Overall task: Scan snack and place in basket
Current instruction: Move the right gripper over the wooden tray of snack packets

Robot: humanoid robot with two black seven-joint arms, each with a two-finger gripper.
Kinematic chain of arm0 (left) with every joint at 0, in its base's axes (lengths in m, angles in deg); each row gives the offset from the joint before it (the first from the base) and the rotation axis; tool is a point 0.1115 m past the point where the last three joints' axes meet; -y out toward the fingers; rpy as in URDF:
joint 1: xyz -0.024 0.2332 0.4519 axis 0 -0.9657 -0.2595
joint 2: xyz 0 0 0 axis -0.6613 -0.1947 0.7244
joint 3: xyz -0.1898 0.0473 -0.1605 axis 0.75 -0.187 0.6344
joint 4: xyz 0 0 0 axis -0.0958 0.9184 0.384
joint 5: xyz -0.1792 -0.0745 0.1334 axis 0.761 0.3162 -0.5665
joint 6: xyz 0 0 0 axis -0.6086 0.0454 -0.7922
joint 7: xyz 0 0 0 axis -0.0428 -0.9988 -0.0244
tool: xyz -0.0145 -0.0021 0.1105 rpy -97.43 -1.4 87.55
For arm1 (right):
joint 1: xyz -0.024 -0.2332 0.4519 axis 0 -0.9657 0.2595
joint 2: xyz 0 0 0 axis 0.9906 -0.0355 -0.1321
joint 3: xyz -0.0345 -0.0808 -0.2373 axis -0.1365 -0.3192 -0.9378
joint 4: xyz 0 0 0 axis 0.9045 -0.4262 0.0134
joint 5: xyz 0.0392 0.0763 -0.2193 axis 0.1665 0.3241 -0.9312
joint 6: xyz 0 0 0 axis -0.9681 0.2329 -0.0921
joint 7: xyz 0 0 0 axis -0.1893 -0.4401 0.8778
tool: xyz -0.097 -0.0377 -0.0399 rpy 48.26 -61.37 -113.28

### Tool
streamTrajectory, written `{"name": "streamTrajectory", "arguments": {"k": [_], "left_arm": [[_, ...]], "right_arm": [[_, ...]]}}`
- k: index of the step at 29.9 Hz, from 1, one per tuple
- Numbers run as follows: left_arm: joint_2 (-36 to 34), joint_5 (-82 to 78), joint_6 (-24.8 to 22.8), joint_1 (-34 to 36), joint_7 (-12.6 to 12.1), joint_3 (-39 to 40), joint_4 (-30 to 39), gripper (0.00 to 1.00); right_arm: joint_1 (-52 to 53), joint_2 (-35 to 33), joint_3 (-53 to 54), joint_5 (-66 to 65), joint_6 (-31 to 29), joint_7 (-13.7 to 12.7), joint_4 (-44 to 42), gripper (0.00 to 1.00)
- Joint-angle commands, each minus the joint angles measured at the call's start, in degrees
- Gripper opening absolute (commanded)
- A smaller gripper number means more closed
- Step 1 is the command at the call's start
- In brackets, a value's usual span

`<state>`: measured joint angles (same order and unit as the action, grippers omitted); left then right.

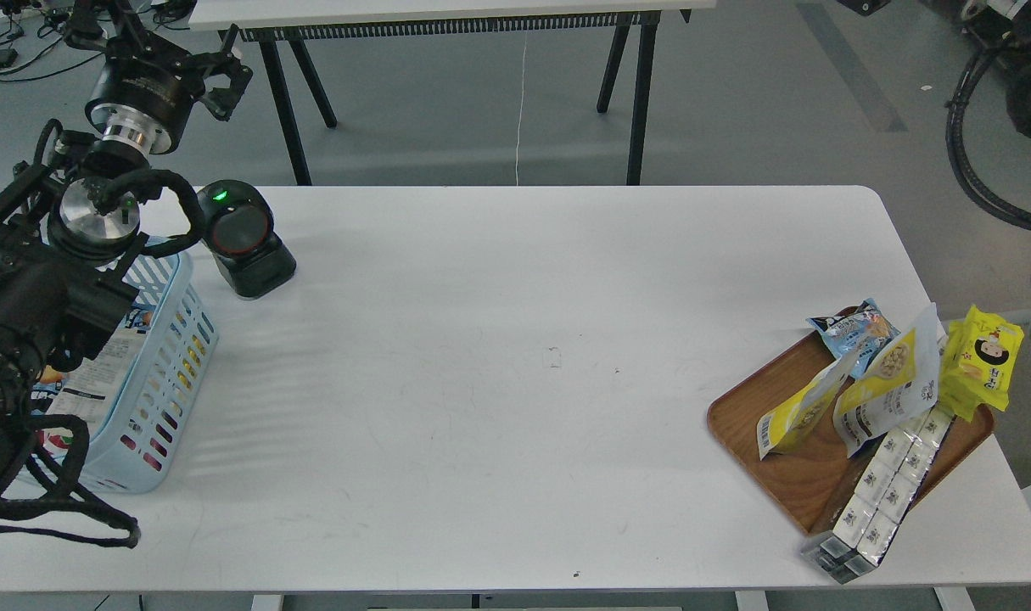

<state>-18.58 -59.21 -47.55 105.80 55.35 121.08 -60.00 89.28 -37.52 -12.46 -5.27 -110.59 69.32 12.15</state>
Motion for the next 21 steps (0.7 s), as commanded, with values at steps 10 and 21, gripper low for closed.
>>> {"name": "streamTrajectory", "arguments": {"k": [10,21], "left_arm": [[-0.28,-0.02,0.00,0.10,0.01,0.16,0.02,1.00],[-0.63,-0.02,0.00,0.90,0.01,0.07,0.02,1.00]], "right_arm": [[20.78,0.72,-24.32,-33.77,0.03,8.01,19.48,0.95],[34.49,5.56,-40.06,-57.76,1.57,11.50,37.41,0.94]]}}
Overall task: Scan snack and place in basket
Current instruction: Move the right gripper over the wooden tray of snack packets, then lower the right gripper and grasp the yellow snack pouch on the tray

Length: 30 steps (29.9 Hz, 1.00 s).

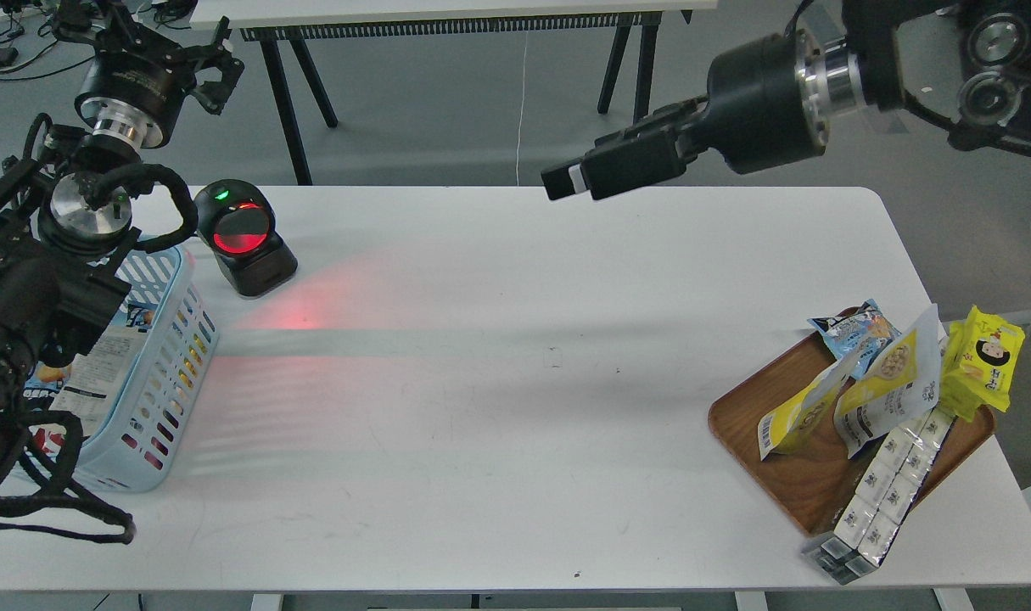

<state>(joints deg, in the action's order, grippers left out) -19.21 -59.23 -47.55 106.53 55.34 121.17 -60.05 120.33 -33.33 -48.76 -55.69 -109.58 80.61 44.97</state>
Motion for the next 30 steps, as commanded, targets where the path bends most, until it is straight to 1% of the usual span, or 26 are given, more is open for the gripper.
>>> {"name": "streamTrajectory", "arguments": {"k": [1,4,9,14,22,30], "left_arm": [[-0.01,0.00,0.00,0.16,0.01,-0.02,0.08,1.00],[-0.01,-0.09,0.00,0.16,0.01,-0.02,-0.01,1.00],[-0.01,-0.09,0.00,0.08,0.01,-0.02,-0.01,1.00],[-0.01,-0.09,0.00,0.08,0.01,-0.19,-0.01,1.00],[-0.18,-0.18,0.00,-0.01,0.01,-0.46,-0.01,1.00],[-0.01,-0.18,0.00,-0.19,0.01,-0.46,-0.01,1.00]], "right_arm": [[4.24,1.98,-5.07,-10.76,0.91,0.21,6.00,0.94],[5.39,2.69,-8.50,-19.91,2.14,0.21,9.43,0.93],[5.30,1.99,-15.61,-31.78,5.57,0.21,12.42,0.93],[5.30,-0.20,-22.21,-40.22,9.79,0.21,12.61,0.92],[3.98,-6.00,-29.95,-47.36,12.60,0.21,12.61,0.88],[1.88,-9.00,-31.10,-50.61,12.60,0.21,12.08,0.88]]}}
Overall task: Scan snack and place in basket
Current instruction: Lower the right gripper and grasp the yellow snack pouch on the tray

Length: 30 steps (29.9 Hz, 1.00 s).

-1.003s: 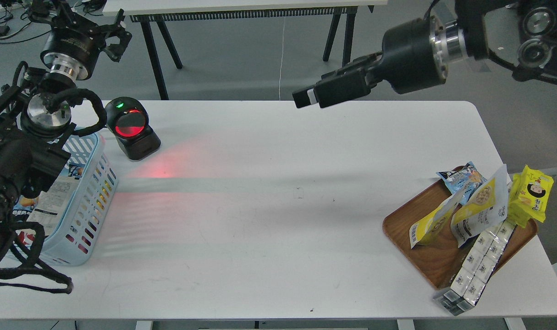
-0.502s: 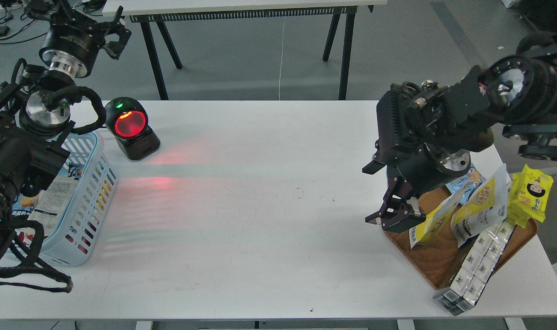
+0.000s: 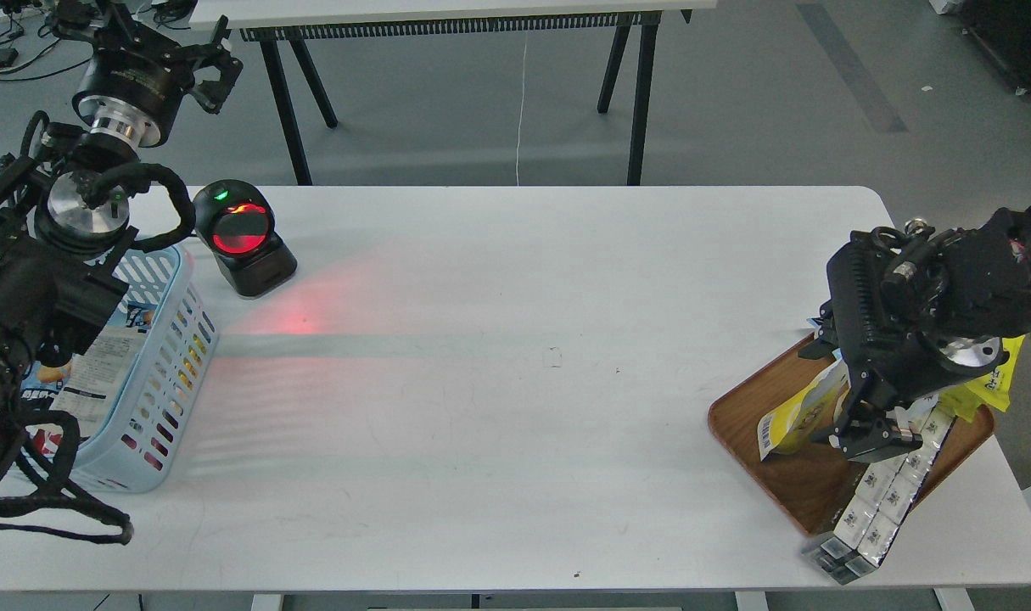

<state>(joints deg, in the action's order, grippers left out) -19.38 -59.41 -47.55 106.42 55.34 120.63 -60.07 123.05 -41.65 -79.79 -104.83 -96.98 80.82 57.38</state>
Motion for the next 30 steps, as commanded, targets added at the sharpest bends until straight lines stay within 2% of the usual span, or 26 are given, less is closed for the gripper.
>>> {"name": "streamTrajectory", "arguments": {"k": [1,8,20,23,30], "left_arm": [[0.26,0.00,0.00,-0.08,0.01,0.08,0.00,1.00],[0.43,0.00,0.00,-0.16,0.01,-0.01,0.00,1.00],[0.70,0.00,0.00,-0.25,0.01,-0.18,0.00,1.00],[0.70,0.00,0.00,-0.25,0.10,-0.18,0.00,1.00],[0.70,0.09,0.00,-0.25,0.10,0.08,0.00,1.00]], "right_arm": [[-1.19,-0.59,-0.07,-1.56,0.00,0.00,-0.51,0.88],[-3.12,0.20,0.19,-1.92,-0.17,0.00,-4.02,0.79],[-9.71,1.87,4.41,-1.12,0.00,0.00,-10.88,0.73],[-10.33,1.78,4.32,-1.12,0.00,0.00,-10.97,0.65],[-10.51,1.95,4.41,-1.12,0.00,0.00,-12.29,0.55]]}}
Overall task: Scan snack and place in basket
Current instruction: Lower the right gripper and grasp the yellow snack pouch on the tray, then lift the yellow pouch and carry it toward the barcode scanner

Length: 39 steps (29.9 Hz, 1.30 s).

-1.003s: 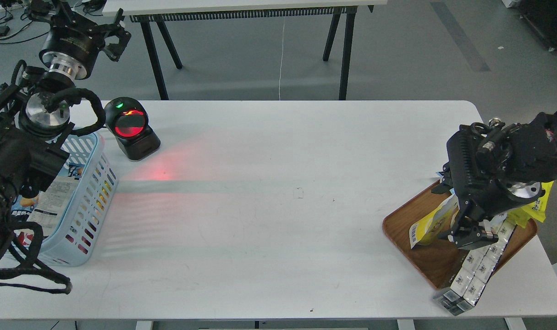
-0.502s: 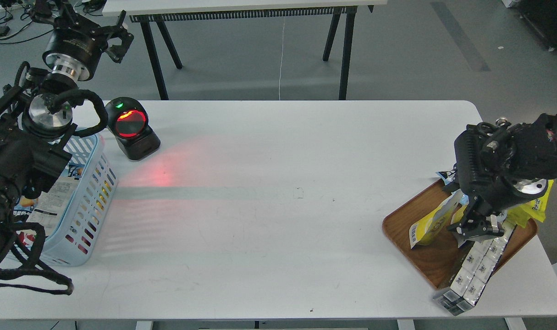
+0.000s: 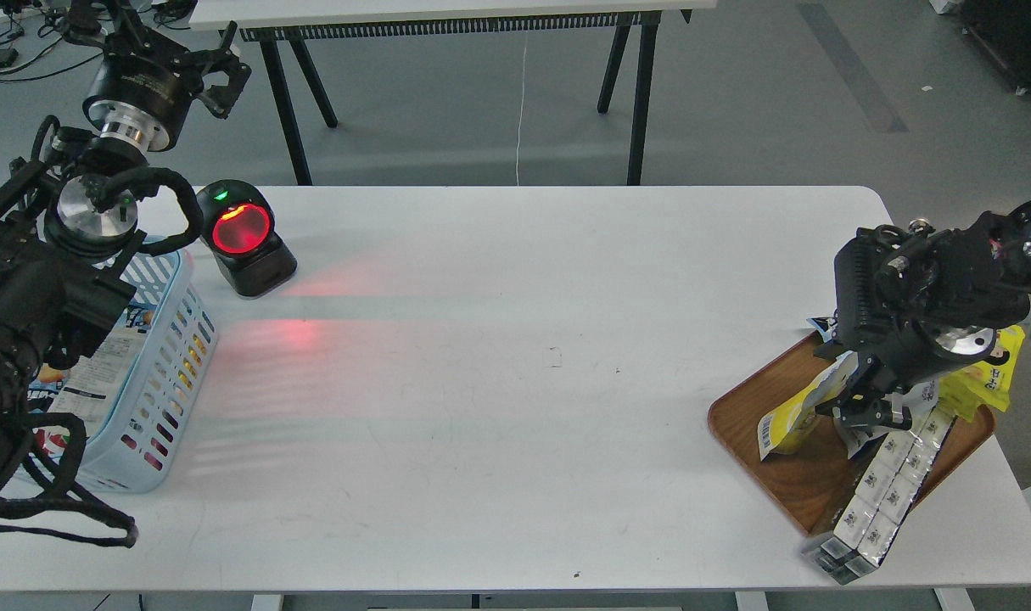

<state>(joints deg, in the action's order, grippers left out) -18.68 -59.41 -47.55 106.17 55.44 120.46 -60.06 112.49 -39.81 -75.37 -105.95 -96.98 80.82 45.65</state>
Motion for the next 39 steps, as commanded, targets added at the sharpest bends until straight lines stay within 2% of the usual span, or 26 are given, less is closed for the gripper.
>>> {"name": "streamTrajectory", "arguments": {"k": [1,9,17,28,39], "left_arm": [[-0.09,0.09,0.00,0.00,0.00,0.25,0.00,1.00],[-0.18,0.09,0.00,0.09,-0.09,0.16,0.00,1.00],[-0.18,0.09,0.00,0.09,-0.09,0.16,0.00,1.00],[-0.26,0.00,0.00,0.17,0.00,0.07,0.00,1.00],[-0.18,0.00,0.00,0.26,-0.09,-0.02,0.00,1.00]], "right_arm": [[0.05,0.11,-0.01,0.00,0.00,0.00,-0.64,0.53],[-0.48,0.20,-0.01,-0.17,-0.18,0.00,-1.52,0.32],[-0.04,1.17,-0.01,-0.17,-0.26,0.00,-1.52,0.03],[0.75,0.82,0.34,0.18,-0.26,0.00,-1.35,0.00],[5.32,-0.06,5.08,0.09,-0.35,0.00,-0.99,0.00]]}}
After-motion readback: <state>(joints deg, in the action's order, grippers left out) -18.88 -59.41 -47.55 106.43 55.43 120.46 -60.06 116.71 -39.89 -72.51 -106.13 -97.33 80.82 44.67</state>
